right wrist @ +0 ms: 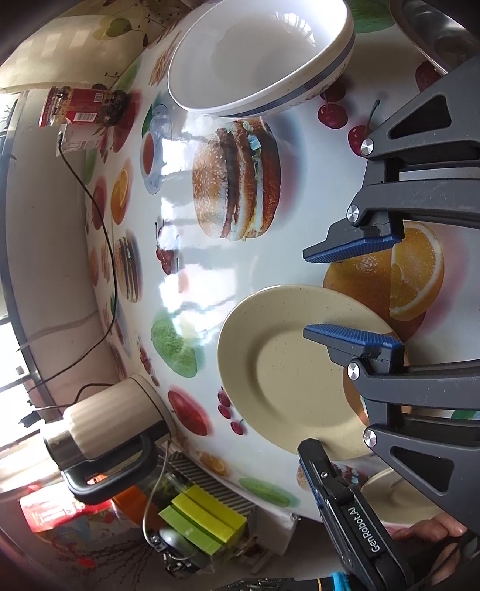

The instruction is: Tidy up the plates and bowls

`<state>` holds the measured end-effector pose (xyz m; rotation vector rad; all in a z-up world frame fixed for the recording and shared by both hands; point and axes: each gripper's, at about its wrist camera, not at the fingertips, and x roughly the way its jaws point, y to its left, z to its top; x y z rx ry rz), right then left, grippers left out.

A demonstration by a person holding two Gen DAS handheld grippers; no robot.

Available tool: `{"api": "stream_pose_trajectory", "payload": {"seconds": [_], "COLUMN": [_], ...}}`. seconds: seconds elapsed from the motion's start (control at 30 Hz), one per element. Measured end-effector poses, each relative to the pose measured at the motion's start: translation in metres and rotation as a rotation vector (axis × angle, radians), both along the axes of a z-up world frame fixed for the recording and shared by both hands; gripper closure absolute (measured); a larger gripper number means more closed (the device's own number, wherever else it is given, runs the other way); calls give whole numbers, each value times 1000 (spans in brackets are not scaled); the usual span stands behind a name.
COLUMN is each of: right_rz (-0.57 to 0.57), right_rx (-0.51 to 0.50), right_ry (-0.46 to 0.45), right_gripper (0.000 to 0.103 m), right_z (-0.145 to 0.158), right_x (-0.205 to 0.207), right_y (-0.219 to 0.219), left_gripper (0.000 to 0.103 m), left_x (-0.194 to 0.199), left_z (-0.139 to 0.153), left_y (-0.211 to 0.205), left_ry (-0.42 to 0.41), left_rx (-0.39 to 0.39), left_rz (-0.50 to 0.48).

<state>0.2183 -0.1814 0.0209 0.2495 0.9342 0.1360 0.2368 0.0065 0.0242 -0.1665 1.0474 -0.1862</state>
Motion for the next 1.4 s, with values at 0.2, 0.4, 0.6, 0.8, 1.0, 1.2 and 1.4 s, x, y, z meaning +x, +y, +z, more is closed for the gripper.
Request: {"api": "stream_pose_trajectory", "payload": {"seconds": [0.2, 0.4, 0.6, 0.8, 1.0, 1.2, 1.4], "right_rz": [17, 17, 7, 13, 14, 13, 11], "right_rx": [17, 26, 69, 55, 50, 54, 57], "right_ry": [-9, -12, -5, -10, -10, -14, -17], "right_gripper": [82, 83, 83, 83, 83, 84, 84], "right_z": [1, 1, -1, 0, 0, 2, 2], "right_x": [-1, -1, 0, 0, 0, -1, -2], "right_y": [2, 2, -3, -2, -2, -2, -4], "left_gripper": [84, 85, 85, 85, 85, 85, 85], "left_x": [0, -1, -1, -1, -1, -2, -4], "left_z": [0, 1, 1, 1, 1, 0, 1], "left_y": [0, 1, 1, 1, 1, 2, 3], "left_ry": [-4, -5, -7, -9, -12, -16, -19], "left_rx": [6, 1, -1, 0, 7, -2, -1], "left_rz": [0, 4, 5, 6, 5, 4, 3]}}
